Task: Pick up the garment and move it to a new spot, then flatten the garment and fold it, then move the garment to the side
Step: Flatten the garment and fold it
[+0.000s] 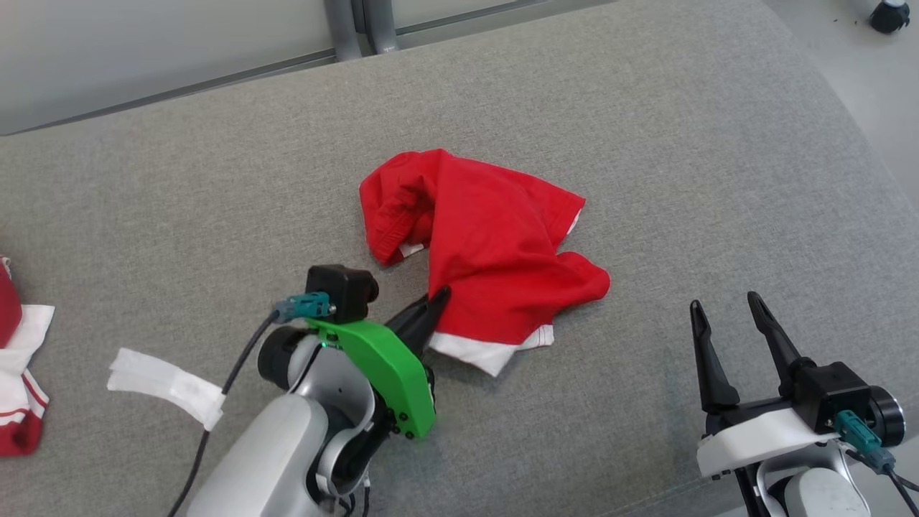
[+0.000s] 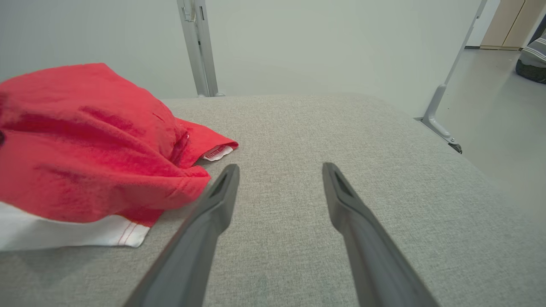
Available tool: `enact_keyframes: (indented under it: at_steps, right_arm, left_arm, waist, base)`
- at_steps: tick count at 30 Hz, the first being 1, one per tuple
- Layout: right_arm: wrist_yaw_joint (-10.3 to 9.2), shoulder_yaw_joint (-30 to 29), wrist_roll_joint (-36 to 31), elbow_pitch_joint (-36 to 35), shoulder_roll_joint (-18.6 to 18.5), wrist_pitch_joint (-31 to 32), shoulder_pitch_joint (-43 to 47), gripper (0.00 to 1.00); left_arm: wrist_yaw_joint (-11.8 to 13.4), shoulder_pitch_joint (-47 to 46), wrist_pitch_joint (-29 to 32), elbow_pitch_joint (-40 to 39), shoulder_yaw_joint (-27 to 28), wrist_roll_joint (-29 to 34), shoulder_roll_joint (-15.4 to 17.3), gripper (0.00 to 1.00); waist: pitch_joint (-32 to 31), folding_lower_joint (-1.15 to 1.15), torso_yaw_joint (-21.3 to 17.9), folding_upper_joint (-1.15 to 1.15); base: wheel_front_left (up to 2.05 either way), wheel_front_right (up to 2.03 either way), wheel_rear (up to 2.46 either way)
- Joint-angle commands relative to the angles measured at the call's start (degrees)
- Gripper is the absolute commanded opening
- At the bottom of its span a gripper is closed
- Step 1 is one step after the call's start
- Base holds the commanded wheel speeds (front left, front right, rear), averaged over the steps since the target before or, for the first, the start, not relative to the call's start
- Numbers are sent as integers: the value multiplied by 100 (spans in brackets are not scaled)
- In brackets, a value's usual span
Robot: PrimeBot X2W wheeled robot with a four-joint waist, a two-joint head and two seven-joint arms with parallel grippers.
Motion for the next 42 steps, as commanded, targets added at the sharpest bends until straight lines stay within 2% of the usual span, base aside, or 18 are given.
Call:
enact_keyframes:
  at_steps: [1,6,15,23,28,31,35,36,37,38,40,41,42]
  right_arm:
    - [0,7,37,13,-4,-19,4,100]
    - [0,-49,60,30,-3,-18,100,100]
    - [0,-35,141,64,-3,-18,245,100]
    - [0,-12,165,97,-7,-18,254,100]
    - [0,17,170,125,-5,-18,235,100]
    - [0,45,179,141,-6,-18,231,100]
    - [0,82,197,160,-5,-18,206,100]
    - [0,82,197,160,-5,-18,206,100]
    - [0,135,198,177,-5,-18,160,100]
    - [0,135,198,177,-5,-18,160,100]
    - [0,265,223,202,-6,-18,81,100]
    - [0,265,223,202,-6,-18,81,100]
    - [0,283,235,207,-5,-18,58,100]
  left_arm:
    - [-30,-157,5,-95,68,-70,47,0]
    - [19,-458,219,-712,277,-116,280,0]
    - [295,-844,956,-2060,601,-10,932,0]
    - [462,-1297,1539,-2131,1196,116,1849,0]
    - [499,-1814,1783,-1929,1366,270,2118,0]
    - [384,-2073,1904,-1849,1126,360,1985,0]
    - [141,-2162,2035,-1508,249,864,1707,0]
    - [141,-2162,2035,-1508,249,864,1707,0]
    - [4,-1943,1989,-1140,-292,1025,1381,0]
    - [4,-1943,1989,-1140,-292,1025,1381,0]
    - [-151,-1719,1739,-482,-875,1230,955,0]
    - [-151,-1719,1739,-482,-875,1230,955,0]
    - [-192,-1632,1621,-276,-1032,1273,817,0]
  waist:
    - [-30,0,17,42]
    - [-163,0,105,42]
    - [-421,0,298,42]
    - [-519,0,416,42]
    - [-563,0,452,42]
    - [-590,0,453,42]
    - [-576,0,450,42]
    - [-576,0,450,42]
    - [-552,0,412,42]
    - [-552,0,412,42]
    - [-501,0,291,42]
    - [-501,0,291,42]
    - [-477,0,244,42]
  base:
    - [0,0,0]
    - [0,0,0]
    - [0,0,0]
    - [0,0,0]
    - [0,0,0]
    - [0,0,0]
    - [0,0,0]
    - [0,0,0]
    - [0,0,0]
    - [0,0,0]
    - [0,0,0]
    - [0,0,0]
    - [0,0,0]
